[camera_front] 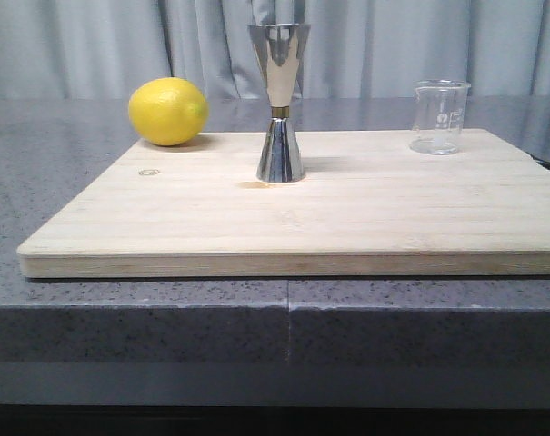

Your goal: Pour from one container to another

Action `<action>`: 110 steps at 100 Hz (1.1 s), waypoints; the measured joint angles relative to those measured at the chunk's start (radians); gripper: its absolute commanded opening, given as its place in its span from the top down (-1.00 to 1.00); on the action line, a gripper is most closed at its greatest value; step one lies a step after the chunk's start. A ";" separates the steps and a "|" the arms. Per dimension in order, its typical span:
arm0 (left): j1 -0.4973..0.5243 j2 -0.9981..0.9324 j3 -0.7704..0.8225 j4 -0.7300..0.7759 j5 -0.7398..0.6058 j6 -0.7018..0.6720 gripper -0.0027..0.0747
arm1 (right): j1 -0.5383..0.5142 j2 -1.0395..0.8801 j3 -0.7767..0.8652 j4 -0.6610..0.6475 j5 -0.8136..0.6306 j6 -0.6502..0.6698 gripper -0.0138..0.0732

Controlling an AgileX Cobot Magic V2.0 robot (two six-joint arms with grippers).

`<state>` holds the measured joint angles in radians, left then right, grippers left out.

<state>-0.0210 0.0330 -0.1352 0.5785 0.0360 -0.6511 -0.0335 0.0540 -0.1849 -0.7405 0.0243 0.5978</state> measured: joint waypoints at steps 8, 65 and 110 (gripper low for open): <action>0.000 0.000 0.000 0.000 0.000 0.000 0.99 | 0.000 0.000 0.000 0.000 0.000 0.000 0.84; 0.000 0.000 0.000 0.000 0.000 0.000 0.99 | 0.000 0.000 0.000 0.000 0.000 0.002 0.84; 0.000 -0.015 0.038 -0.177 0.019 0.030 0.99 | 0.000 0.000 0.000 0.000 0.000 0.000 0.84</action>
<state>-0.0210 0.0183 -0.0970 0.4010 0.0547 -0.6209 -0.0335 0.0540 -0.1849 -0.7405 0.0243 0.5978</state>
